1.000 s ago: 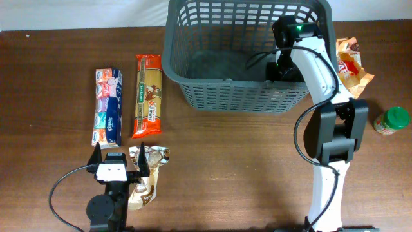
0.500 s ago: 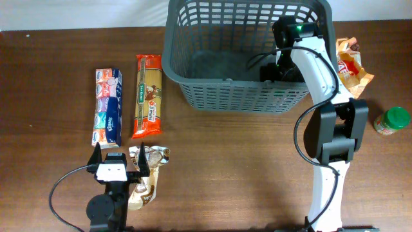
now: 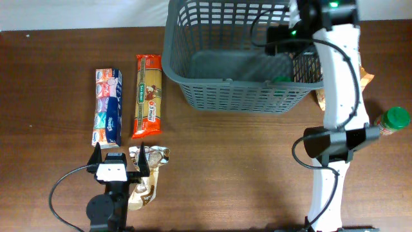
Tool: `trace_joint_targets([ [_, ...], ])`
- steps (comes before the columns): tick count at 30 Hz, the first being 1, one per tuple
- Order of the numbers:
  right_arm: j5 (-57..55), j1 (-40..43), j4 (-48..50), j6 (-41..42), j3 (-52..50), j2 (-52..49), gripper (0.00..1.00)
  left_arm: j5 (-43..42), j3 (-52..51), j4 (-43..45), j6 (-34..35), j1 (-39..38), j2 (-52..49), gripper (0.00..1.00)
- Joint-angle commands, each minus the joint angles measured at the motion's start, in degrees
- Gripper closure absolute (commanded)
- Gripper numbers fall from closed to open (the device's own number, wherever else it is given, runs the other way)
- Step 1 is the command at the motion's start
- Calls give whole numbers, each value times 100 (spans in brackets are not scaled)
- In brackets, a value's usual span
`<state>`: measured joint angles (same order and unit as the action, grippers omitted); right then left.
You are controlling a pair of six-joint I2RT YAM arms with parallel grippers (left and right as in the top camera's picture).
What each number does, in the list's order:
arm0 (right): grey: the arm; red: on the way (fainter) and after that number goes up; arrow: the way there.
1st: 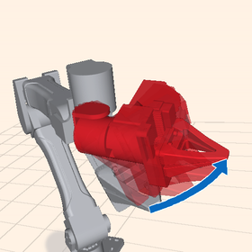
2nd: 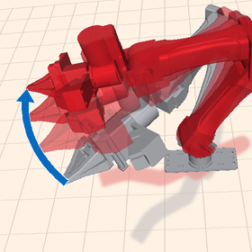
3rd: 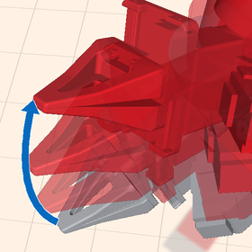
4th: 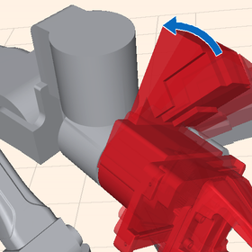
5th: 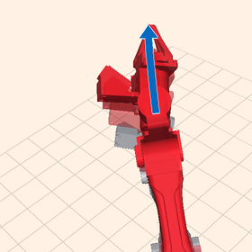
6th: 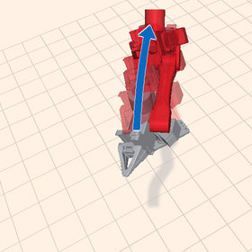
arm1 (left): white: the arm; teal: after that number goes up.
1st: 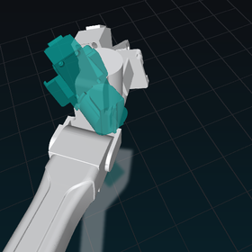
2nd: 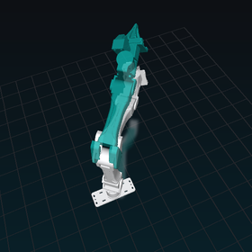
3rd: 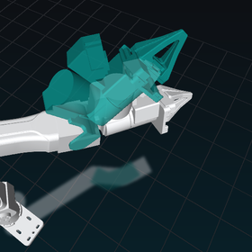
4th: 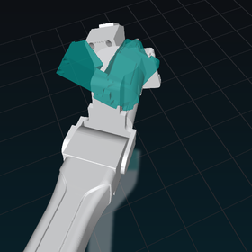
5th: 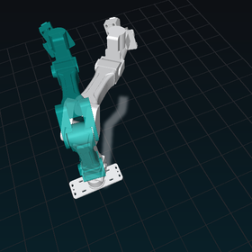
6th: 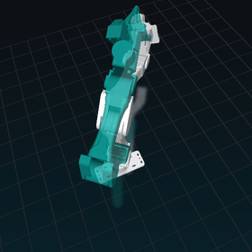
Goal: Pack container
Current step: 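Lower the jar into the basket and open the right gripper, then move the right gripper back toward the second green-lidded jar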
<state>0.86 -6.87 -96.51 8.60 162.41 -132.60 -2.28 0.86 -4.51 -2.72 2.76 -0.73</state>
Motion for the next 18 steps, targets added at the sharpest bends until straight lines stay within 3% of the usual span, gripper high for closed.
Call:
trace_joint_targets([
  [1,-223,166,-81,13,872,258,1,39,-37,-7,57,35,44,1],
  [5,-667,697,-81,459,1012,682,1,39,-37,-7,57,35,44,1],
  [10,-669,1985,-83,1093,1010,1001,1,39,-37,-7,57,35,44,1],
  [18,496,3985,-83,1725,278,1071,1,39,-37,-7,57,35,44,1],
])
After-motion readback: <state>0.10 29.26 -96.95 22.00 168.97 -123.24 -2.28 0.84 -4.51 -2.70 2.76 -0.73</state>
